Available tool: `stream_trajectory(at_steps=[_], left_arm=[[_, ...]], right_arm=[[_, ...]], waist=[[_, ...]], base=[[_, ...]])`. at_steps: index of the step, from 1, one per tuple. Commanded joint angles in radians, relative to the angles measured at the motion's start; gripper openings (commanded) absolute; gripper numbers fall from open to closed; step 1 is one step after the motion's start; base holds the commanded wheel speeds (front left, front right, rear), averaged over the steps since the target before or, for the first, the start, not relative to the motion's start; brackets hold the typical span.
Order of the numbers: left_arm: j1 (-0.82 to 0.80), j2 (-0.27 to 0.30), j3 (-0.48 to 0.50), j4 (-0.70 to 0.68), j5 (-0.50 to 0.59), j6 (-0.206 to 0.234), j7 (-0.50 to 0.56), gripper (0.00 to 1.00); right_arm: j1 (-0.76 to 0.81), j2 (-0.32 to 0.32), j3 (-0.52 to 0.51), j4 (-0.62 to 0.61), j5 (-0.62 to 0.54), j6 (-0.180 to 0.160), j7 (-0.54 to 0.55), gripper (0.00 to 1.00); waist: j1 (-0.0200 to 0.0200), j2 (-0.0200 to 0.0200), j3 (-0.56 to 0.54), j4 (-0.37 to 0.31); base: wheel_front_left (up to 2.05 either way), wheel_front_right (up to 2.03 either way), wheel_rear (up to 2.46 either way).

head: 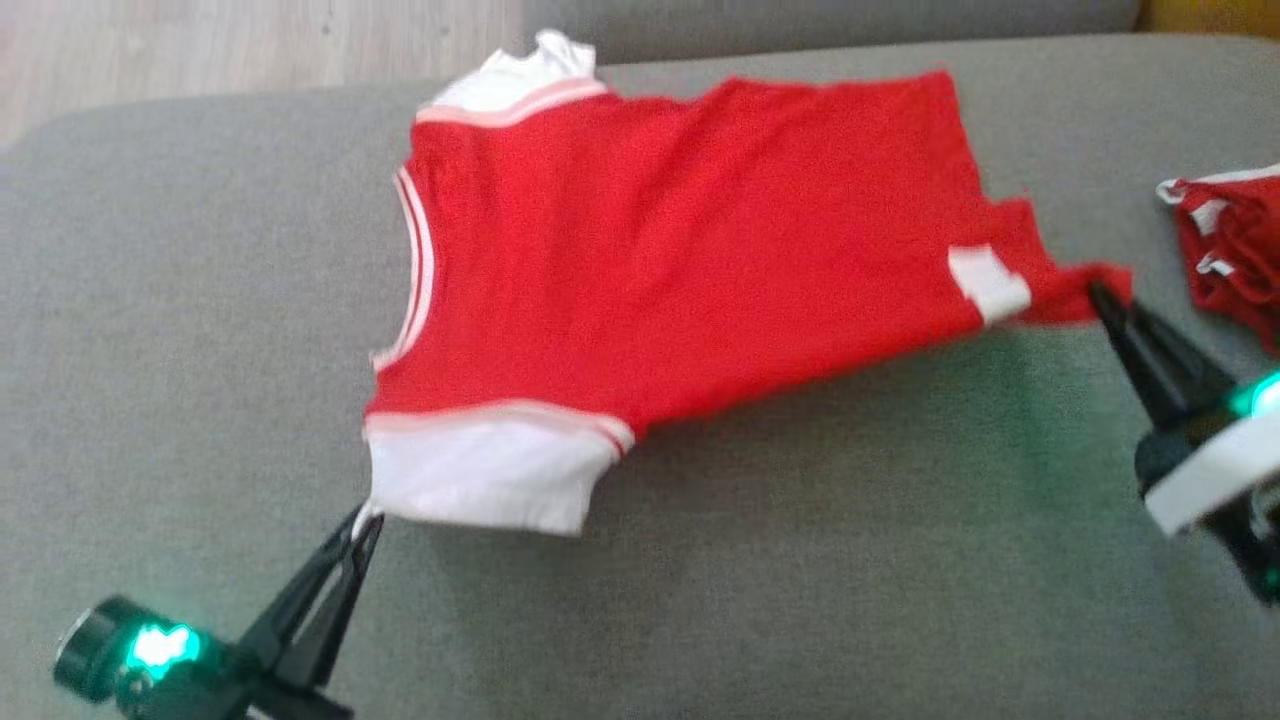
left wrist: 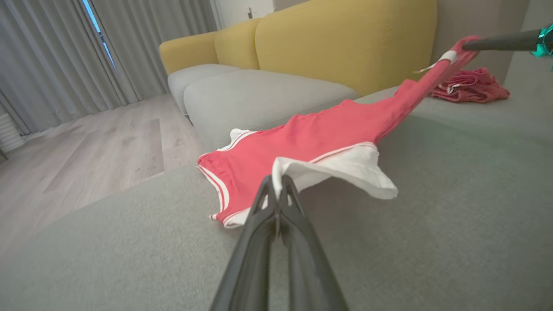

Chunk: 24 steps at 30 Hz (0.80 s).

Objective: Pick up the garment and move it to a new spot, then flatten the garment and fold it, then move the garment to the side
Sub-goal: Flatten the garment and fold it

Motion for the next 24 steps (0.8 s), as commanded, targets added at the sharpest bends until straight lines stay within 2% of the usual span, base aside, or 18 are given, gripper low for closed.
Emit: stream_trajectory(at_steps=[1, 5, 9, 14, 22, 24], left_arm=[[-0.008, 0.040, 0.044, -0.054, -0.013, 0.013, 0.012, 0.00], [0.045, 0.030, 0.051, -0.098, -0.063, 0.024, 0.031, 0.00], [0.006, 0.018, 0.064, -0.093, -0.088, 0.018, 0.023, 0.00], [-0.203, 0.000, 0.062, -0.026, -0.074, -0.018, 0.019, 0.00], [-0.519, -0.018, 0.016, 0.160, -0.005, -0.063, -0.002, 0.00], [-0.553, -0.021, 0.010, 0.186, 0.002, -0.067, -0.007, 0.00]], right_arm=[[0.047, -0.053, -0.021, -0.037, 0.006, -0.001, -0.006, 0.00], [0.130, -0.063, -0.059, -0.076, 0.007, -0.001, -0.006, 0.00], [0.162, -0.041, -0.102, -0.084, 0.003, -0.001, -0.006, 0.00], [0.128, 0.012, -0.142, -0.062, -0.015, -0.001, -0.006, 0.00], [0.006, 0.064, -0.122, -0.007, -0.046, -0.001, 0.014, 0.00], [-0.009, 0.069, -0.116, 0.000, -0.051, -0.001, 0.015, 0.00]], waist=[[0.0004, -0.0001, -0.022, -0.002], [0.0004, -0.0001, -0.024, -0.010], [0.0004, -0.0001, 0.012, -0.014], [0.0004, -0.0001, 0.089, -0.009], [0.0004, -0.0001, 0.194, -0.013], [0.0004, -0.0001, 0.203, -0.014]], base=[[0.00, 0.00, 0.00], [0.00, 0.00, 0.00], [0.00, 0.00, 0.00], [0.00, 0.00, 0.00], [0.00, 0.00, 0.00], [0.00, 0.00, 0.00]])
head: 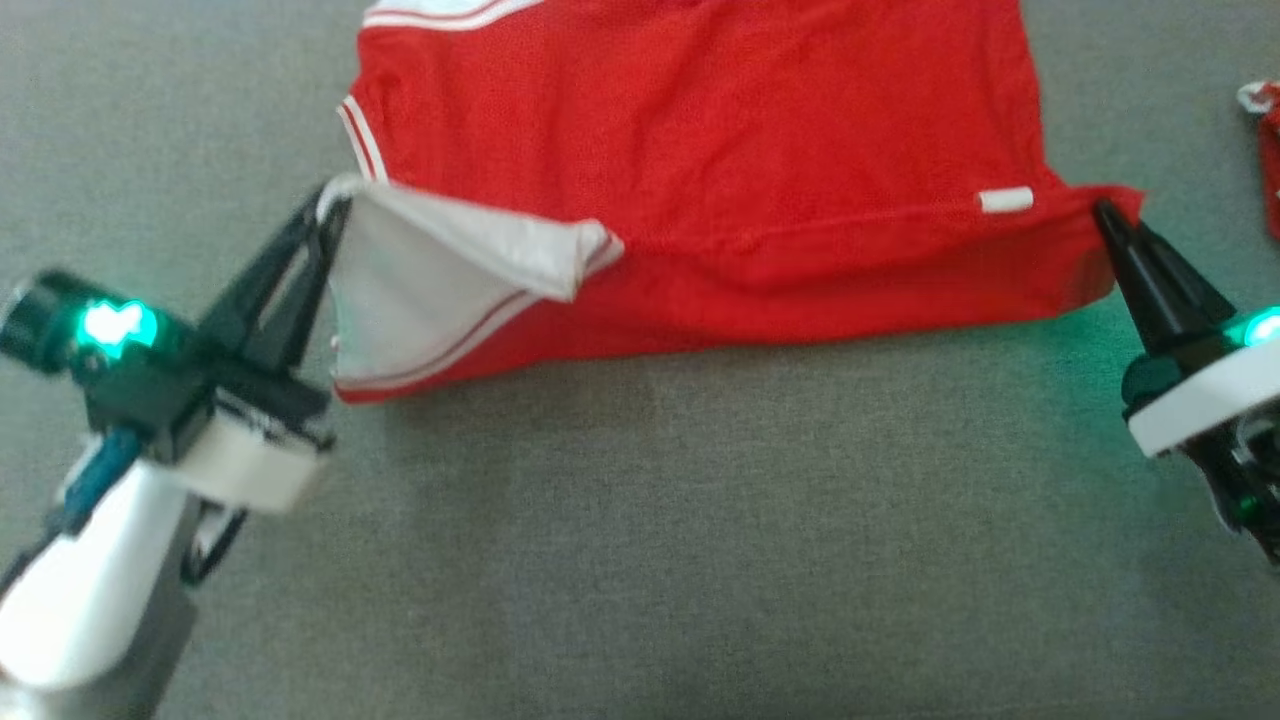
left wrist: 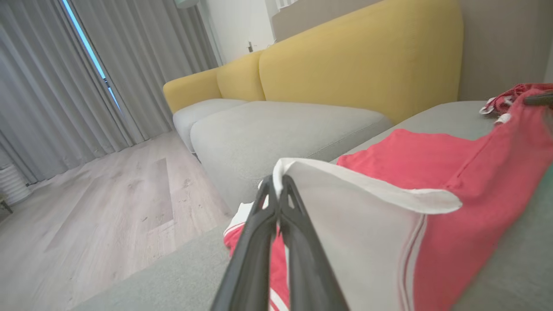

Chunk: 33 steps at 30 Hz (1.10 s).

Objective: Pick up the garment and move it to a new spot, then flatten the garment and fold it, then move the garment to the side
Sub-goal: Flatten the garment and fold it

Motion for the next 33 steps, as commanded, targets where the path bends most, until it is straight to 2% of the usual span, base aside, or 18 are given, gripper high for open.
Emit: stream_trajectory(at_steps=[1, 9, 10, 11, 12, 13, 14, 18, 21, 26, 33], left_arm=[[-0.048, 0.027, 0.041, -0.018, 0.006, -0.001, -0.008, 0.00], [-0.222, 0.010, -0.011, 0.142, 0.065, -0.015, -0.039, 0.00], [-0.229, 0.006, -0.015, 0.161, 0.065, -0.016, -0.041, 0.00], [-0.234, 0.003, -0.022, 0.179, 0.066, -0.017, -0.042, 0.00], [-0.236, 0.000, -0.028, 0.195, 0.066, -0.018, -0.043, 0.25], [-0.235, -0.004, -0.030, 0.213, 0.061, -0.018, -0.044, 0.49], [-0.230, -0.010, -0.030, 0.229, 0.054, -0.017, -0.044, 1.00], [-0.174, -0.039, -0.003, 0.267, 0.005, 0.021, -0.041, 1.00], [-0.092, -0.066, 0.016, 0.249, -0.046, 0.053, -0.031, 1.00], [0.059, -0.121, 0.034, 0.223, -0.117, 0.121, 0.004, 1.00], [0.172, -0.188, 0.095, 0.247, -0.194, 0.242, 0.030, 1.00]], right_arm=[[0.004, -0.017, 0.004, -0.013, -0.007, -0.001, -0.002, 0.00], [-0.095, 0.012, 0.057, 0.055, -0.012, -0.001, -0.005, 0.00], [-0.103, 0.015, 0.062, 0.065, -0.011, -0.001, -0.006, 0.32], [-0.109, 0.019, 0.064, 0.078, -0.009, -0.001, -0.007, 0.95], [-0.114, 0.024, 0.065, 0.090, -0.007, -0.001, -0.008, 1.00], [-0.117, 0.028, 0.067, 0.099, -0.006, -0.001, -0.010, 1.00], [-0.116, 0.031, 0.070, 0.106, -0.004, -0.001, -0.011, 1.00], [-0.097, 0.023, 0.063, 0.126, -0.009, -0.001, -0.018, 1.00], [-0.067, 0.029, 0.001, 0.134, -0.023, -0.001, -0.023, 1.00], [0.025, 0.092, -0.147, 0.073, -0.093, -0.001, -0.024, 1.00], [0.113, 0.176, -0.208, 0.018, -0.169, -0.001, -0.024, 1.00]], waist=[[-0.0003, 0.0000, 0.025, -0.003], [-0.0003, 0.0000, 0.080, -0.011], [-0.0003, 0.0000, 0.082, -0.012], [-0.0003, 0.0000, 0.083, -0.012], [-0.0003, 0.0000, 0.084, -0.013], [-0.0003, 0.0000, 0.082, -0.013], [-0.0003, 0.0000, 0.078, -0.013], [-0.0003, 0.0000, 0.048, -0.016], [-0.0003, 0.0000, 0.024, -0.019], [-0.0003, 0.0000, -0.004, -0.027], [-0.0003, 0.0000, -0.024, -0.051]], base=[[0.00, 0.00, 0.00], [0.00, 0.00, 0.00], [0.00, 0.00, 0.00], [0.00, 0.00, 0.00], [0.00, 0.00, 0.00], [0.00, 0.00, 0.00], [0.00, 0.00, 0.00], [0.00, 0.00, 0.00], [0.00, 0.00, 0.00], [0.00, 0.00, 0.00], [0.00, 0.00, 0.00]])
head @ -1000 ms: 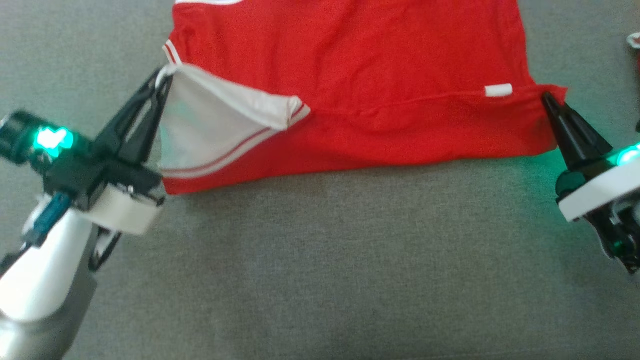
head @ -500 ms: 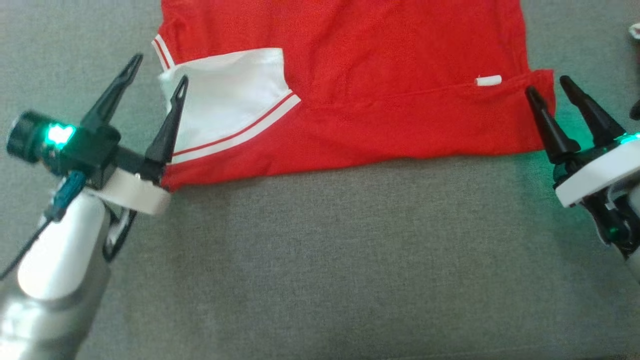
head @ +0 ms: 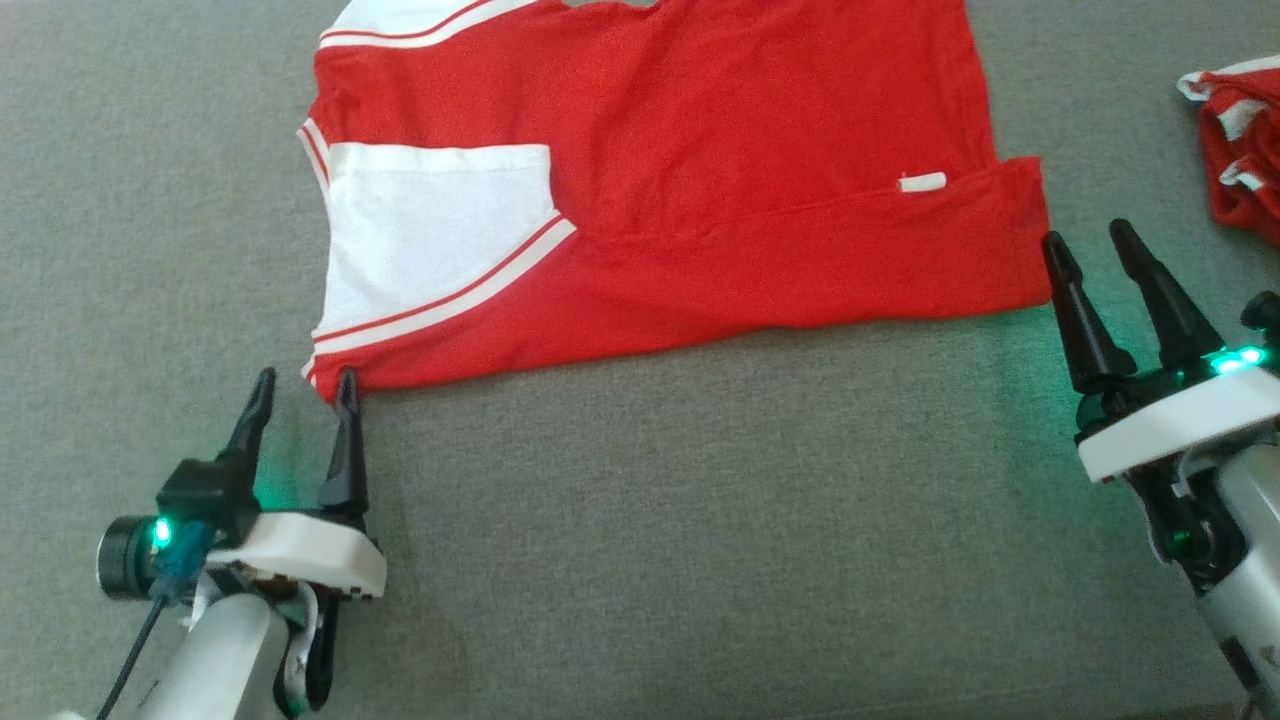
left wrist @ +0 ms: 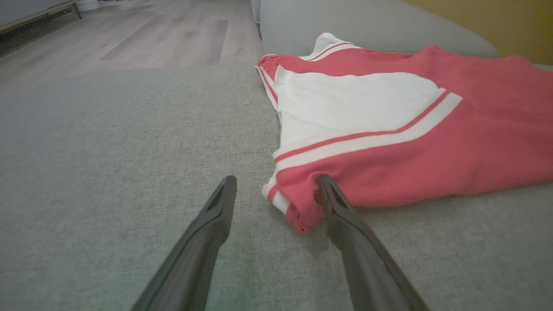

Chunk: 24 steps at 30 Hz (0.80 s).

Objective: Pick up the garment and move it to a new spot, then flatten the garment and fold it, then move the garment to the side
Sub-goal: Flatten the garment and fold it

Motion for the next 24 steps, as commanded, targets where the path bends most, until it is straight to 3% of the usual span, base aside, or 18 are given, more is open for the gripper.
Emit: stream_trajectory(at_steps=[1, 6, 14, 15, 18, 24], left_arm=[[-0.008, 0.007, 0.059, -0.027, -0.017, 0.024, -0.016, 1.00], [0.021, -0.024, 0.084, -0.013, -0.053, 0.051, -0.027, 1.00], [0.017, -0.023, 0.020, 0.024, -0.046, -0.003, 0.018, 1.00], [0.014, -0.022, 0.014, 0.027, -0.044, -0.008, 0.021, 0.71], [0.005, -0.017, 0.007, 0.039, -0.038, -0.013, 0.020, 0.00], [0.001, -0.011, 0.004, 0.047, -0.039, -0.022, -0.001, 0.00]], right_arm=[[0.014, -0.008, -0.008, -0.032, -0.017, -0.001, -0.011, 1.00], [0.032, 0.016, -0.015, -0.030, -0.034, -0.001, -0.011, 1.00], [0.035, 0.028, -0.016, -0.028, -0.035, -0.001, -0.011, 1.00], [0.035, 0.027, -0.016, -0.027, -0.036, -0.001, -0.011, 1.00], [0.037, 0.026, -0.013, -0.022, -0.037, -0.001, -0.011, 1.00], [0.046, 0.029, -0.012, 0.002, -0.031, -0.001, -0.011, 1.00]], waist=[[0.0002, 0.0000, -0.004, -0.005], [0.0002, 0.0000, -0.016, -0.006], [0.0002, 0.0000, -0.026, 0.001], [0.0002, 0.0000, -0.028, 0.002], [0.0002, 0.0000, -0.035, 0.007], [0.0002, 0.0000, -0.054, 0.021]], base=[[0.00, 0.00, 0.00], [0.00, 0.00, 0.00], [0.00, 0.00, 0.00], [0.00, 0.00, 0.00], [0.00, 0.00, 0.00], [0.00, 0.00, 0.00]])
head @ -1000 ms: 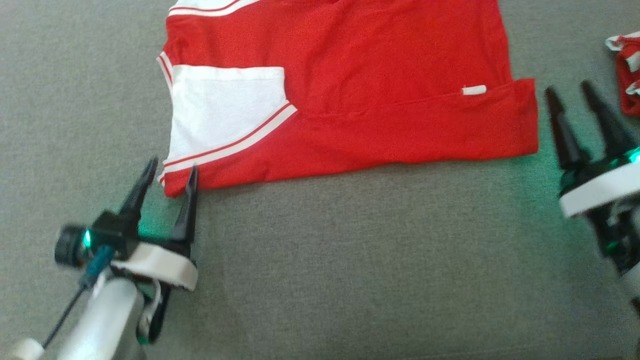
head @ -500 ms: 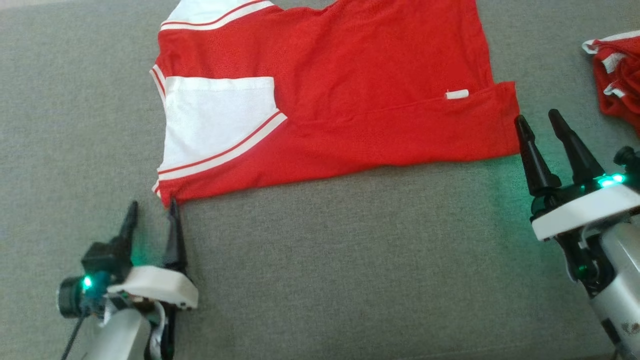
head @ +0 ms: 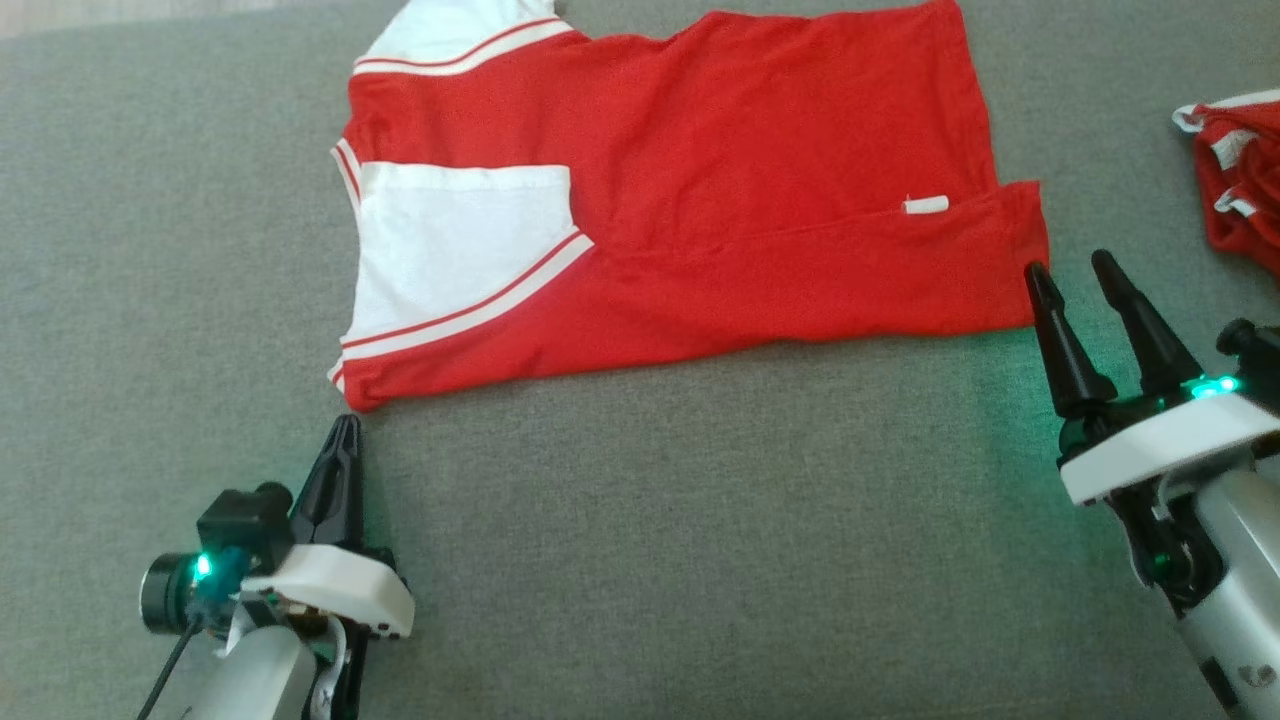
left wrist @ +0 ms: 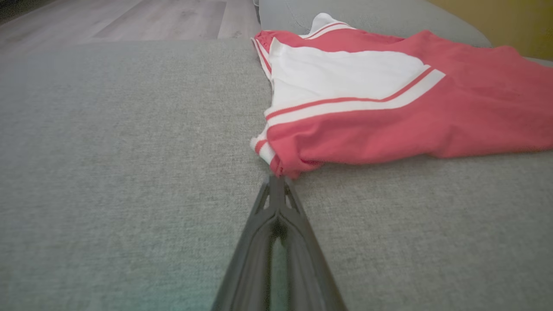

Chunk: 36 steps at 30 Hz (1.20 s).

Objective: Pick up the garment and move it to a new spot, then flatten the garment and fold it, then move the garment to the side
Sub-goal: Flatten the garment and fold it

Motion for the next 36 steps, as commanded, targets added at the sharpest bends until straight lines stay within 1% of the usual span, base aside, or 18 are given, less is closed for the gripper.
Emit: stream_trajectory(at_steps=[1, 2, 4, 5, 6, 7, 12, 17, 25, 30, 36], left_arm=[[-0.023, 0.028, 0.027, -0.021, 0.004, -0.001, -0.014, 0.00], [-0.021, 0.028, 0.027, -0.024, 0.005, -0.001, -0.019, 0.00], [-0.018, 0.030, 0.037, -0.036, 0.010, 0.015, -0.040, 0.00], [-0.016, 0.029, 0.047, -0.045, 0.010, 0.026, -0.050, 0.05], [-0.015, 0.025, 0.057, -0.055, 0.007, 0.037, -0.059, 0.58], [-0.013, 0.021, 0.063, -0.065, 0.004, 0.041, -0.065, 1.00], [-0.024, 0.009, 0.064, -0.068, 0.005, 0.046, -0.073, 1.00], [-0.054, 0.003, 0.052, 0.002, 0.013, 0.061, -0.049, 1.00], [-0.100, -0.020, 0.035, 0.104, 0.016, 0.040, -0.070, 1.00], [-0.115, -0.027, 0.045, 0.114, 0.018, 0.040, -0.085, 1.00], [-0.132, -0.027, 0.044, 0.124, 0.034, 0.018, -0.095, 1.00]], right_arm=[[0.016, -0.015, 0.006, -0.019, 0.002, -0.001, -0.011, 1.00], [0.018, -0.015, 0.006, -0.016, 0.003, -0.001, -0.011, 1.00], [0.023, -0.013, 0.008, -0.011, 0.006, -0.001, -0.011, 1.00], [0.026, -0.012, 0.009, -0.009, 0.007, -0.001, -0.011, 1.00], [0.028, -0.011, 0.010, -0.008, 0.007, -0.001, -0.011, 1.00], [0.030, -0.011, 0.010, -0.007, 0.008, -0.001, -0.011, 1.00], [0.033, -0.009, 0.015, -0.007, 0.010, -0.001, -0.011, 1.00], [0.029, -0.008, 0.028, -0.011, 0.015, -0.001, -0.009, 1.00], [0.025, -0.012, 0.023, -0.009, 0.016, -0.001, -0.009, 1.00], [0.024, -0.009, 0.020, -0.007, 0.013, -0.001, -0.010, 1.00], [0.019, 0.000, 0.020, -0.007, 0.009, -0.001, -0.010, 1.00]], waist=[[0.0000, 0.0000, -0.008, 0.004], [0.0000, 0.0000, -0.012, 0.006], [0.0000, 0.0000, -0.023, 0.007], [0.0000, 0.0000, -0.027, 0.008], [0.0000, 0.0000, -0.030, 0.008], [0.0000, 0.0000, -0.033, 0.008], [0.0000, 0.0000, -0.036, 0.002], [0.0000, 0.0000, -0.025, -0.011], [0.0000, 0.0000, -0.003, -0.020], [0.0000, 0.0000, 0.002, -0.015], [0.0000, 0.0000, 0.009, -0.012]], base=[[0.00, 0.00, 0.00], [0.00, 0.00, 0.00], [0.00, 0.00, 0.00], [0.00, 0.00, 0.00], [0.00, 0.00, 0.00], [0.00, 0.00, 0.00], [0.00, 0.00, 0.00], [0.00, 0.00, 0.00], [0.00, 0.00, 0.00], [0.00, 0.00, 0.00], [0.00, 0.00, 0.00]])
